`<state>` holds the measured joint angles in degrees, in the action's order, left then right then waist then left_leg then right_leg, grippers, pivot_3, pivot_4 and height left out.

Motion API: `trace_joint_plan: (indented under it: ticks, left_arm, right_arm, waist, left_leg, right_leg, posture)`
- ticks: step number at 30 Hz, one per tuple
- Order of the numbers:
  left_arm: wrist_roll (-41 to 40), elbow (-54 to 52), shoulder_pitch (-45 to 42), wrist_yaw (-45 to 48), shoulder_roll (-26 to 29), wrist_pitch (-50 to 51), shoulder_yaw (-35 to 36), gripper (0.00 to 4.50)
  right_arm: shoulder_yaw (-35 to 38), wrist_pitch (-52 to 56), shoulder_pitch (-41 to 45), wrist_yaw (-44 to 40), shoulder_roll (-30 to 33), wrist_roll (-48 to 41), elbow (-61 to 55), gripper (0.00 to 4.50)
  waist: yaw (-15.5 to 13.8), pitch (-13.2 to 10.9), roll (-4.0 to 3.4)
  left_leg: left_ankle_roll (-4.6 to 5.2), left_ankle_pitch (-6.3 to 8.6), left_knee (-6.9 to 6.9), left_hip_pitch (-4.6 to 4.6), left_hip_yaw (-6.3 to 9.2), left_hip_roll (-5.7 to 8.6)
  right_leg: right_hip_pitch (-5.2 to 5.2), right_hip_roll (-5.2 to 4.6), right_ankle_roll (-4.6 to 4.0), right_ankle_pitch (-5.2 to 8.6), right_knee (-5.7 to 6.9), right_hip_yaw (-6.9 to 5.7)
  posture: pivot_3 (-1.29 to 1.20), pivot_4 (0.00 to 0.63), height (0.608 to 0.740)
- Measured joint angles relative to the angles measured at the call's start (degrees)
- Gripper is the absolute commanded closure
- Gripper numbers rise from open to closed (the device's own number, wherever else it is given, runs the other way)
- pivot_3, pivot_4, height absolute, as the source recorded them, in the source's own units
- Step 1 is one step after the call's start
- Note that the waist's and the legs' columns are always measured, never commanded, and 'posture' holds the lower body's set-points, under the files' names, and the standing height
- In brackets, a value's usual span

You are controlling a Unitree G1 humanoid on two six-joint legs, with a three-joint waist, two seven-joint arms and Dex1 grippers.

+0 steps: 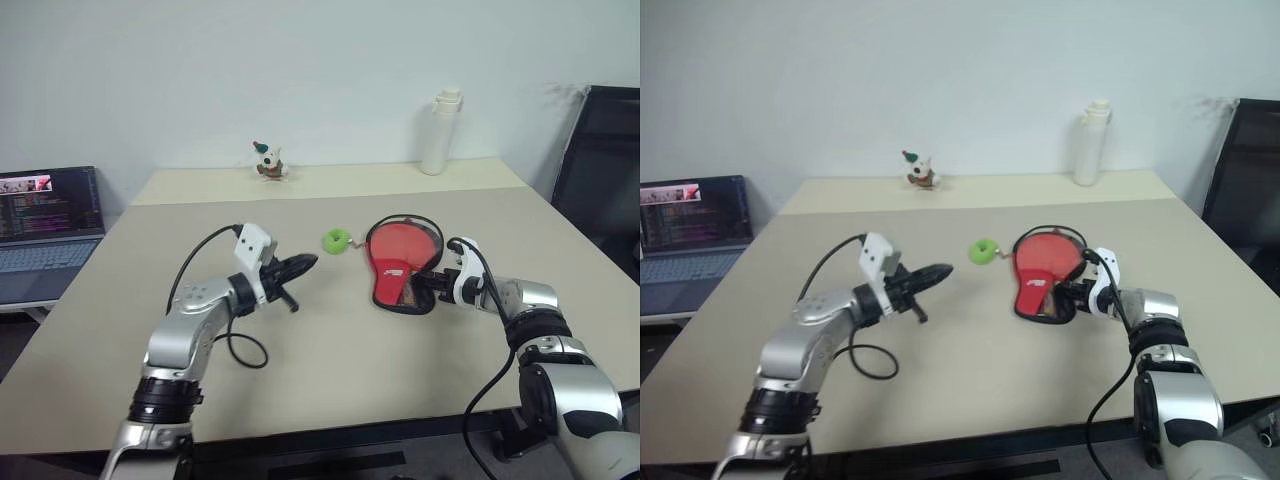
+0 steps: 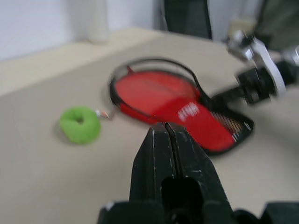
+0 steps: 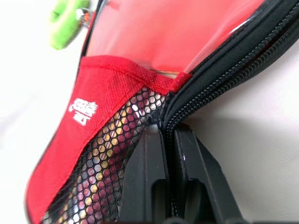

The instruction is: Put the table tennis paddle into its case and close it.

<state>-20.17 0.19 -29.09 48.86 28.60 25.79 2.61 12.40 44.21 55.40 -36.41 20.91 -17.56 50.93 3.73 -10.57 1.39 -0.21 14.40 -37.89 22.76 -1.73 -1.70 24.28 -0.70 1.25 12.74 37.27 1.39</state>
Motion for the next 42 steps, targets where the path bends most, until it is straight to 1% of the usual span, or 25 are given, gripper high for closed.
trace_joint_plan:
  ticks: [2, 4, 7, 15, 21, 25, 30, 42]
  left_arm:
    - [-0.28, -0.27, 1.79, 3.19, 2.26, 0.05, -0.25, 4.50]
    - [-1.39, -1.15, 3.81, 7.12, 5.20, 0.55, -0.84, 4.50]
    - [-2.69, -2.95, 5.63, 11.40, 8.09, 1.66, -1.36, 4.50]
    - [-5.15, -7.12, 8.48, 16.76, 11.04, 4.06, -2.50, 4.50]
    - [-6.72, -10.02, 10.34, 18.23, 11.91, 5.42, -3.55, 4.50]
    - [-6.83, -10.67, 10.74, 18.32, 12.50, 6.11, -3.67, 4.50]
    - [-6.83, -10.67, 10.79, 19.32, 12.61, 6.23, -4.59, 4.50]
    - [-6.18, -8.50, 12.63, 20.99, 12.61, 2.29, -4.90, 4.50]
  right_arm:
    - [0.47, 3.07, -0.88, -0.02, -1.27, -1.81, -3.25, 4.48]
    - [0.84, 7.38, -3.28, 0.37, -3.23, -4.00, -9.64, 4.48]
    - [0.64, 13.67, -7.95, 1.59, -5.78, -6.76, -19.76, 4.48]
    - [-1.48, 28.45, -21.27, 7.08, -10.51, -12.67, -45.92, 4.48]
    - [-1.04, 36.70, -28.81, 10.82, -12.52, -16.10, -59.63, 4.48]
    - [1.39, 41.12, -31.74, 12.56, -12.88, -18.13, -64.63, 4.48]
    - [4.55, 44.64, -34.21, 13.08, -11.44, -19.55, -67.74, 4.48]
    - [6.76, 46.24, -36.47, 13.76, -10.69, -19.95, -69.67, 4.48]
  waist:
    - [0.02, -0.01, -0.01]
    - [-0.05, -0.01, -0.02]
    - [-0.39, -0.02, -0.03]
    - [-0.87, -0.02, -0.03]
    - [-0.85, -0.02, -0.03]
    - [-0.89, -0.02, -0.02]
    - [-0.99, -0.02, -0.02]
    - [-1.38, -0.01, -0.02]
  left_leg:
    - [0.00, 0.00, 0.01, 0.08, 0.03, -0.04]
    - [0.00, 0.00, 0.02, 0.14, 0.09, -0.09]
    - [0.00, 0.01, 0.02, 0.20, 0.14, -0.05]
    - [0.00, 0.01, -0.01, 0.20, 0.15, 0.04]
    - [0.00, 0.01, -0.01, 0.18, 0.18, 0.02]
    - [0.00, 0.01, -0.02, 0.18, 0.20, 0.04]
    - [0.00, 0.01, -0.01, 0.19, 0.19, 0.05]
    - [0.01, 0.01, -0.01, 0.19, 0.21, 0.05]
  right_leg:
    - [0.09, 0.02, -0.01, 0.00, 0.01, -0.02]
    - [0.11, 0.01, -0.01, 0.01, 0.01, -0.07]
    - [0.11, -0.07, -0.01, 0.01, -0.03, -0.14]
    - [0.09, -0.20, 0.02, 0.03, -0.06, -0.20]
    - [0.08, -0.16, 0.25, 0.18, -0.05, -0.22]
    - [0.06, -0.16, 0.27, 0.20, -0.07, -0.23]
    - [0.03, -0.17, 0.30, 0.21, -0.15, -0.23]
    - [0.01, -0.17, 0.30, 0.22, -0.19, -0.25]
  posture:
    - [0.00, 0.150, 0.740]
    - [0.00, 0.150, 0.740]
    - [0.00, 0.150, 0.740]
    - [0.00, 0.150, 0.740]
    - [0.00, 0.150, 0.740]
    - [0.00, 0.150, 0.740]
    - [0.00, 0.150, 0.740]
    - [0.00, 0.150, 0.740]
